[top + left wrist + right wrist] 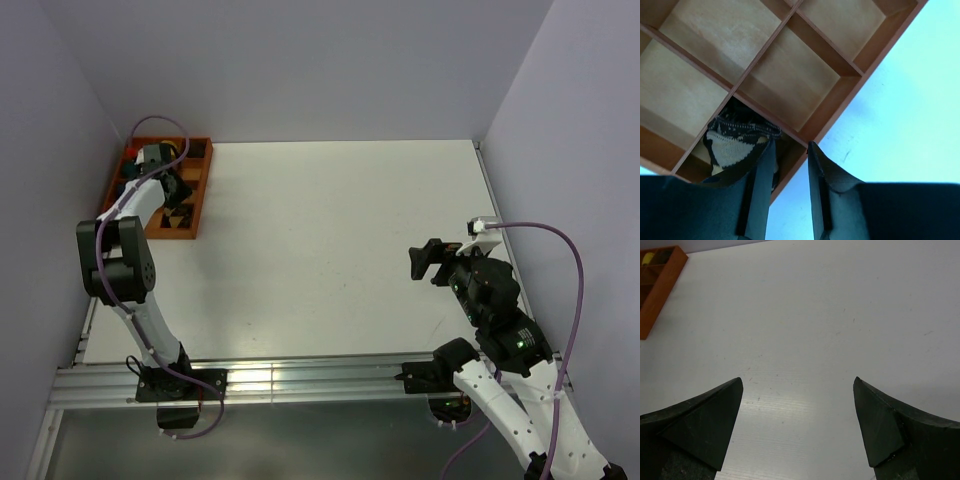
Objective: Roll the socks
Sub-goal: Place the sock in the storage box.
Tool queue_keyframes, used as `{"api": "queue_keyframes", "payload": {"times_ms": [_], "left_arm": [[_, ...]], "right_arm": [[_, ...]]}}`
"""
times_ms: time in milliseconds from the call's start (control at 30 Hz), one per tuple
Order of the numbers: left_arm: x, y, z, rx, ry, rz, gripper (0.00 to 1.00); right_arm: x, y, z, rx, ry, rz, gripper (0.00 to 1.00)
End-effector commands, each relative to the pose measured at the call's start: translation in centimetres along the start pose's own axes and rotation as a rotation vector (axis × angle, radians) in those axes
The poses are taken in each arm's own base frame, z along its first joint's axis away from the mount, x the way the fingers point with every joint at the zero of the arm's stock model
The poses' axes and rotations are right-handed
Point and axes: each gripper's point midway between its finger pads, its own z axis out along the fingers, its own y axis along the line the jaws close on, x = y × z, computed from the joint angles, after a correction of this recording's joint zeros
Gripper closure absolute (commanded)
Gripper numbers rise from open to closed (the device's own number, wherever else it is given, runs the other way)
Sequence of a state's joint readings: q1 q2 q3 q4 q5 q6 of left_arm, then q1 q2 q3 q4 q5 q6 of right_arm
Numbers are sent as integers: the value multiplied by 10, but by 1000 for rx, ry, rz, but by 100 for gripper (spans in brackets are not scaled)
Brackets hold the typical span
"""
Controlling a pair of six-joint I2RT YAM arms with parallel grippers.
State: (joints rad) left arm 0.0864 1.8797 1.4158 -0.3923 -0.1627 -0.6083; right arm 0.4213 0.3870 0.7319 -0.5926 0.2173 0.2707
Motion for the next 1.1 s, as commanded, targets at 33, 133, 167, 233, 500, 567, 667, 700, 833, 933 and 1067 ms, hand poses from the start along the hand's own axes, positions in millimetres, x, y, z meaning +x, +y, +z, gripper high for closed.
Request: {"api": "queue_keyframes", "payload": {"times_ms": [33, 133, 167, 233, 500, 567, 667, 700, 833, 933, 1067], "left_arm": [[8, 2, 20, -1, 6, 17, 64], [17, 6, 29, -18, 29, 22, 65], [17, 6, 31, -20, 30, 26, 65], [23, 9, 37, -27, 47, 32, 66], [52, 29, 53, -66, 124, 17, 66], [57, 34, 53, -72, 132, 8, 66], [62, 37, 50, -53, 148, -16, 63], [58, 36, 47, -44, 140, -23, 62], [32, 19, 27, 18, 80, -36, 59], [-6, -4, -6, 99, -7, -47, 54], [-55, -32, -63, 191, -130, -39, 45]], "right_arm": [[-3, 1, 2, 0, -7, -10, 2], [-2, 1, 3, 0, -6, -10, 2], [-1, 1, 3, 0, -1, -11, 2], [-2, 1, 3, 1, -5, -11, 2], [0, 2, 3, -4, 2, -12, 2], [0, 2, 4, -4, 2, -13, 2], [1, 2, 4, -9, 5, -15, 2], [1, 3, 4, -10, 3, -13, 2], [1, 3, 3, -12, 6, -14, 2], [-2, 3, 2, -14, 1, -13, 2], [-8, 3, -2, -10, -6, -10, 3]]}}
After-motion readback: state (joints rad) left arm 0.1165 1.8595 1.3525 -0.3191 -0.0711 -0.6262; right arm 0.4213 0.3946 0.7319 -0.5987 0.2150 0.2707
